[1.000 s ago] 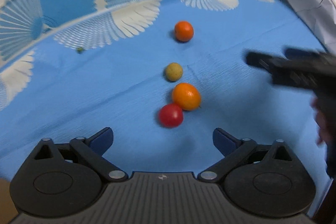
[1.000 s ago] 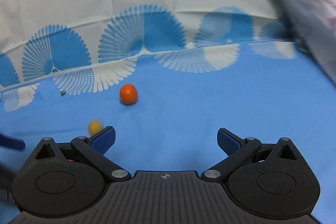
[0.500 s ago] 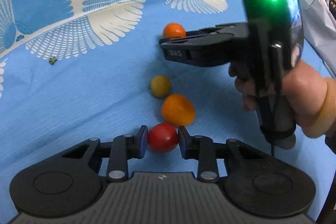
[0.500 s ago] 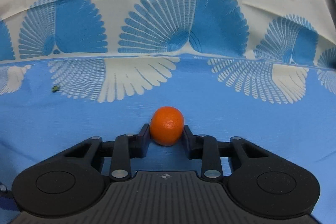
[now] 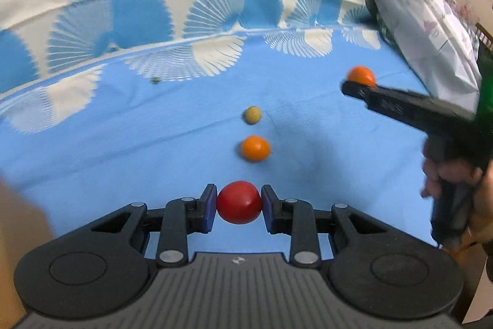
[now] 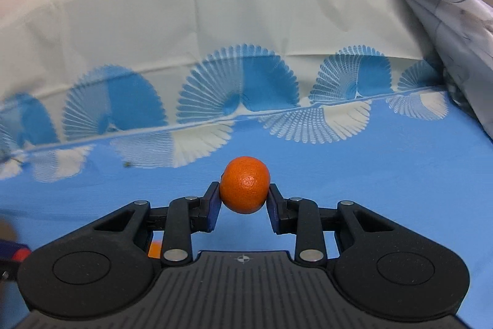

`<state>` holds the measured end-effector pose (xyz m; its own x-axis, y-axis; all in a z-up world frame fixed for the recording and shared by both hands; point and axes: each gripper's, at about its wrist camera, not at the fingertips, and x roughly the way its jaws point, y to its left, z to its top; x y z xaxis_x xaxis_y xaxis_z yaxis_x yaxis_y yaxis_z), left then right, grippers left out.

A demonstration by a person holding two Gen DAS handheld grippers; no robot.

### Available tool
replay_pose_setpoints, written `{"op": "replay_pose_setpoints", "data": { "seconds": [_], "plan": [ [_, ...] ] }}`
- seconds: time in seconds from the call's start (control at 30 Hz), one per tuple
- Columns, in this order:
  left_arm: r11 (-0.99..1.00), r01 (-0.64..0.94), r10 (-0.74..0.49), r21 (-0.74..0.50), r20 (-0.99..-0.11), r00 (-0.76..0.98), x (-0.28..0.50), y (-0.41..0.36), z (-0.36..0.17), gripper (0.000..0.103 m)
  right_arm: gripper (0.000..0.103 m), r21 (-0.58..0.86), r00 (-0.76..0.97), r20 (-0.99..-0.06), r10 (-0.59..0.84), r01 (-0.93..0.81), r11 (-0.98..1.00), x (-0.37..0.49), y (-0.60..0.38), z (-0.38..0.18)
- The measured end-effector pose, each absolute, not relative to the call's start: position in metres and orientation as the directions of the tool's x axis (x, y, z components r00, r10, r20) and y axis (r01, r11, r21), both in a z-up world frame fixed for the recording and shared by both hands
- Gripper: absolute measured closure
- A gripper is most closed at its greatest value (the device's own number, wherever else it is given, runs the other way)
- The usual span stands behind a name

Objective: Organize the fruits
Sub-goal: 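Carry the tomato and tangerine over the box, lowering them inside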

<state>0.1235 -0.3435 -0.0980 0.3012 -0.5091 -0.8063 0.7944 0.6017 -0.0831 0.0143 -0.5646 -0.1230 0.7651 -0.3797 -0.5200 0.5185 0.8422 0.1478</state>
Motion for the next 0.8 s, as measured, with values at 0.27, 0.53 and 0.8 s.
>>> {"op": "replay_pose_setpoints", "data": {
  "seconds": [0.27, 0.53, 0.8],
  "plan": [
    [0.701, 0.713, -0.44, -0.004, -0.789, 0.428, 0.072, -0.244, -0.025, 0.069, 0.07, 0.192, 0.813, -0.485, -0.322, 0.458, 0.868, -0.058, -0.444, -0.065],
    [0.803, 0.595, -0.347, 0.036, -0.784, 0.515, 0.029, -0.132, 0.021, 0.069, 0.07, 0.251, 0.849, -0.486, -0.209, 0.364, 0.897, -0.112, -0.329, -0.03],
    [0.878, 0.477, -0.271, 0.037, -0.785, 0.558, -0.003, -0.03, 0.041, 0.069, 0.07, 0.229, 0.864, -0.501, -0.058, 0.197, 0.953, -0.137, -0.225, -0.008]
  ]
}}
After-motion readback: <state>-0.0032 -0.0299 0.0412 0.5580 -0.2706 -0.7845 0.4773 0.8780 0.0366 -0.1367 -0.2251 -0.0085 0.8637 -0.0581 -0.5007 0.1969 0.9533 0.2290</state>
